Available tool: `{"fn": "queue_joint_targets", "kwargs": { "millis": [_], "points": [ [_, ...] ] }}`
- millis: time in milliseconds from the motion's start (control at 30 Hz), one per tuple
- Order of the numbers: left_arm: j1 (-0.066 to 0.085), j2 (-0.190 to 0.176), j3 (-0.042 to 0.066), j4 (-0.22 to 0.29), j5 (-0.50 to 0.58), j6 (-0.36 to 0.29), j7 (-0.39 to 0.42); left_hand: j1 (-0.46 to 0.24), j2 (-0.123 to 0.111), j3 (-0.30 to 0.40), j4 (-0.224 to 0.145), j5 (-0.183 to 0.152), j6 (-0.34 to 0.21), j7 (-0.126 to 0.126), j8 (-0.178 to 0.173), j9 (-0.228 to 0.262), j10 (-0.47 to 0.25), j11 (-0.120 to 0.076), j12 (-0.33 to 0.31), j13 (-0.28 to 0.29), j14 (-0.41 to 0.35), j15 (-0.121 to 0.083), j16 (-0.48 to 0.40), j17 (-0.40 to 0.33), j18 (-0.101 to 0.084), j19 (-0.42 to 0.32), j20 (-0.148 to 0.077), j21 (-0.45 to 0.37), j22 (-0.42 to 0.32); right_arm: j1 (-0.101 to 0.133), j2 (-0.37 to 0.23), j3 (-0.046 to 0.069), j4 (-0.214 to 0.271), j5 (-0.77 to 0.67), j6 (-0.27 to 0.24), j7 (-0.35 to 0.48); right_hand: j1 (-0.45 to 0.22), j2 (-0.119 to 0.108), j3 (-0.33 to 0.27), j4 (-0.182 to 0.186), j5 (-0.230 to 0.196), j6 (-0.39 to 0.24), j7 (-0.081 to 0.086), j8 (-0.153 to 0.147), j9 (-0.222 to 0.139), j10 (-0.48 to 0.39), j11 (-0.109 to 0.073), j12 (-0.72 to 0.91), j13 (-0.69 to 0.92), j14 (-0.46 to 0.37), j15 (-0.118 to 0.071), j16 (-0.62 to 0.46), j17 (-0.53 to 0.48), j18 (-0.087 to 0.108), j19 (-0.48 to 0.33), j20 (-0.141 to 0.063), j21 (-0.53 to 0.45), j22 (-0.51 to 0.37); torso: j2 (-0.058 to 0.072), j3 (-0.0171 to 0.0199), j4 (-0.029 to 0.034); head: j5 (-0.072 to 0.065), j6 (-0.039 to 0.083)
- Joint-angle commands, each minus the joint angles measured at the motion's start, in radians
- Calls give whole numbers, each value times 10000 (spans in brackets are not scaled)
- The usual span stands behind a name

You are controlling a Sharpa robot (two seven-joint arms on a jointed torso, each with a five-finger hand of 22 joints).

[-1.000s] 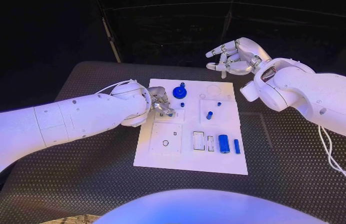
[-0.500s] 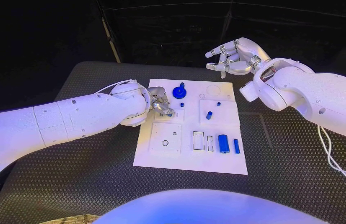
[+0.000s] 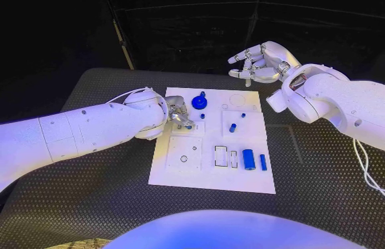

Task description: Assemble the parts on the task board

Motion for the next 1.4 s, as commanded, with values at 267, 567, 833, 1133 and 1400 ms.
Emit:
{"fn": "queue_joint_targets", "kwargs": {
  "millis": [267,567,833,1133,1400],
  "points": [
    [-38,92,-36,-43,-13,401,-19,-152,51,104,-299,-5,86,-126,93,17,55,-67,119,70,1038,-104,31,2634,-120,46,-73,-1,298,19,3,7,20,-20,53,87,-29,33,6,-42,23,-42,-11,61,-12,-66,26,-59,-11,60,-73,-34,-8,182,-75,13,-44,-11,1,-4,-2,-21,-12],
    [-38,122,-36,-84,-12,427,-18,-244,38,-196,-153,-1,154,-162,147,37,98,-97,188,144,1038,-128,31,2634,-131,85,-98,23,349,19,6,7,20,-20,54,88,-29,33,6,-42,23,-42,-11,61,-12,-66,26,-59,-11,60,-73,-34,-8,182,-75,13,-44,-11,9,-4,6,-39,-31],
    [-38,151,-35,-103,-12,453,-16,-316,43,-435,-25,-3,197,-184,189,51,114,-115,204,155,1038,-146,31,2634,-137,107,-116,34,377,19,-4,7,27,-20,47,87,-48,44,12,-33,34,-35,-12,73,-9,-76,26,-75,-39,59,-73,-63,-34,184,-76,13,-71,-35,6,-5,8,-45,-65],
    [-38,166,-35,-119,-13,467,-23,-513,96,-1079,333,-2,282,-217,274,67,179,-146,301,263,1038,-176,31,2634,-156,170,-147,70,460,19,-5,7,22,-20,44,90,-48,44,12,-33,34,-35,-12,73,-9,-76,26,-75,-39,59,-73,-63,-34,184,-76,13,-71,-35,-1,-8,11,-50,-82],
    [-38,188,-34,-155,-13,431,-26,-626,200,-1514,595,-6,311,-223,316,68,193,-150,323,287,1038,-182,31,2634,-163,196,-159,81,495,19,-11,7,27,-20,33,92,-65,46,9,-23,35,-37,-11,75,-9,-78,27,-79,-47,59,-73,-72,-42,186,-81,13,-85,-53,5,-9,11,-55,-84]
  ]
}}
